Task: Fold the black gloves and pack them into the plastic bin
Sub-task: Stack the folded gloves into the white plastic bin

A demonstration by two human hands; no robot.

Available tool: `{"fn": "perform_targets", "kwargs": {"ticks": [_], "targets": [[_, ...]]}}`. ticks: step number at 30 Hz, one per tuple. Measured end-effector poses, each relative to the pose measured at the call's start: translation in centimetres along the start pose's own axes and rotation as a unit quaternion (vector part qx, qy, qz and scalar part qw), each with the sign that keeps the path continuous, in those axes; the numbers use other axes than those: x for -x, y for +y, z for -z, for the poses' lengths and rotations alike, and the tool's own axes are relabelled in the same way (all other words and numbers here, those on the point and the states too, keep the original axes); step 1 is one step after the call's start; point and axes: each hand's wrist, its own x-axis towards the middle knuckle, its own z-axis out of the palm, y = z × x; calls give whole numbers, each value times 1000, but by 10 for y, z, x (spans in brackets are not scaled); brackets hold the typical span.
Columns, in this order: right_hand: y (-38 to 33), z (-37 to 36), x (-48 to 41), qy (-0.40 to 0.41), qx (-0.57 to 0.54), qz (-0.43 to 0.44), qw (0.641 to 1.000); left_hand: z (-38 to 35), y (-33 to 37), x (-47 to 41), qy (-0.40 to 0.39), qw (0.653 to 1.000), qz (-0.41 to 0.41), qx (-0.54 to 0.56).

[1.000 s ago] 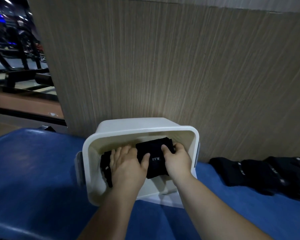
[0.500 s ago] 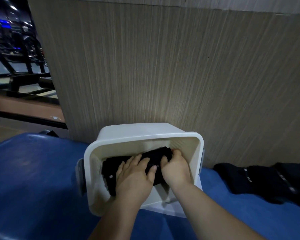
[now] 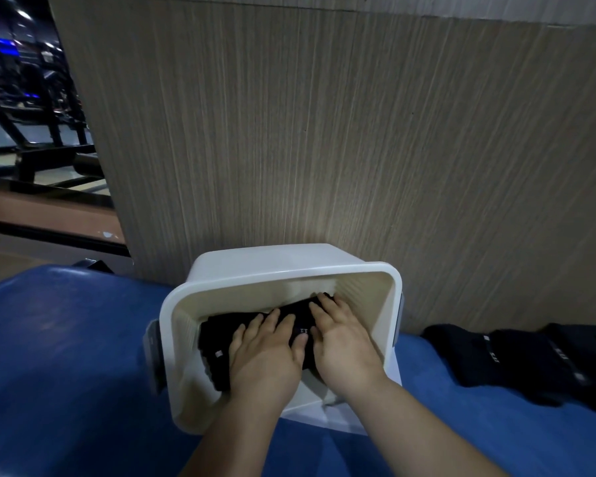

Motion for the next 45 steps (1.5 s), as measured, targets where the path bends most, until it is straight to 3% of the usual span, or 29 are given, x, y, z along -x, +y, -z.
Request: {"fn": "perform_targets", "kwargs": {"ticks": [7,16,32,37,41,45], "targets": [[6,-3,-7,-97,-84,-53,990,0,-1,1,3,1000,-5,4],[9,-6,-16,-117,-93,-72,986,-2,-1,-1,2,1000,-6,-2],[13,35,32,35,-93,3,995,0,15,25,132,986,-55,89],[37,49,76,83,-106,-25,991,-10,31,40,201,970,-81,110],[74,53,102,94,-95,-73,988,-13,51,55,181,972,-81,124],[114,54,121,98,-77,-130,984,-25,78,66,80,971,-122,190]]}}
